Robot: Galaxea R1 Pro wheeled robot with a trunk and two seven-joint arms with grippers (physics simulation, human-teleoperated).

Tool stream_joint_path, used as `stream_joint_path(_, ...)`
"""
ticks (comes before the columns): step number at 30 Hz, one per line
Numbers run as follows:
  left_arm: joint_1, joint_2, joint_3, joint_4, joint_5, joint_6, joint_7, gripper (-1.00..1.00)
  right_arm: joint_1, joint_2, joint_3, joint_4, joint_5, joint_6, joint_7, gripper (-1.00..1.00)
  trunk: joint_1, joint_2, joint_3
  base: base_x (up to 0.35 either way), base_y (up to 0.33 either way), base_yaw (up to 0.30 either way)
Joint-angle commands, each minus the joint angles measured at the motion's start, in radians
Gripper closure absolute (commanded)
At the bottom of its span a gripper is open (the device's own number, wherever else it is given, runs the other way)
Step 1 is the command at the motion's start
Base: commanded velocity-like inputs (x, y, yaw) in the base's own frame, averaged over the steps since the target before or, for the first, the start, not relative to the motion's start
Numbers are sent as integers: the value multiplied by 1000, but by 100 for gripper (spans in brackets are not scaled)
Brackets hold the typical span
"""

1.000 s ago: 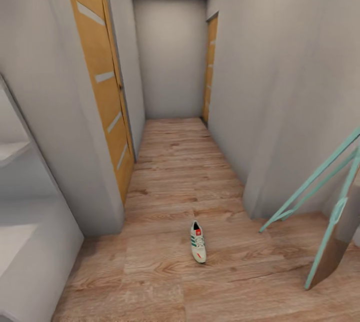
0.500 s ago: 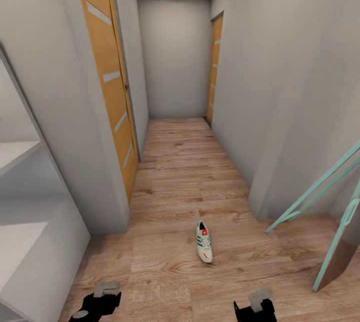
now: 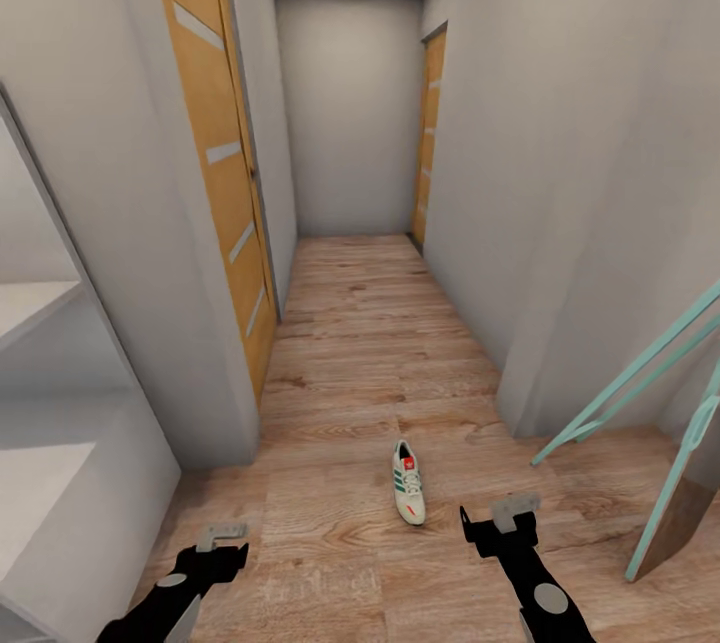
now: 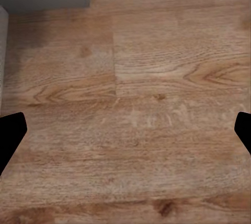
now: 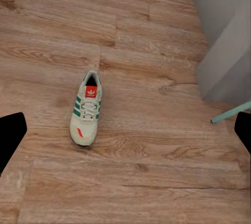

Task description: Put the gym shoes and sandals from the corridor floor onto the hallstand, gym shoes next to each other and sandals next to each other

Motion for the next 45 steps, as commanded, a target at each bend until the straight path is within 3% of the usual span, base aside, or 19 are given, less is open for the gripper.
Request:
stream_joint_path(1,0,0,2,-1,0,-3,-2,-100,-1,0,0,-6,8,0,1,-100,4,-8,-4,0,0,0)
stream_joint_path(5,2,3,2,-4,2,-2,-7,-100,-2,-2,-4,-21,9,1,1,-100,19,-36,-17,0,0,0)
stream_joint_path(11,3,6,2,-6,4,-2,-10,-100,-3,-12,-54,-29,8,0,2,-100,42,-78,-35,0,0,0)
stream_joint_path(12,4,6,3,-7,5,-3,-11,-100,-3,-15,-79,-31,7,0,2,-100,46,-85,-39,0,0,0)
stream_joint_path(15,4,7,4,-7,5,-3,-11,-100,-3,-16,-91,-38,6,0,2,-100,58,-106,-48,0,0,0)
stream_joint_path(45,4,7,6,-7,5,-3,-11,-100,-3,-15,-99,-90,6,-2,1,-100,173,-316,-142,0,0,0)
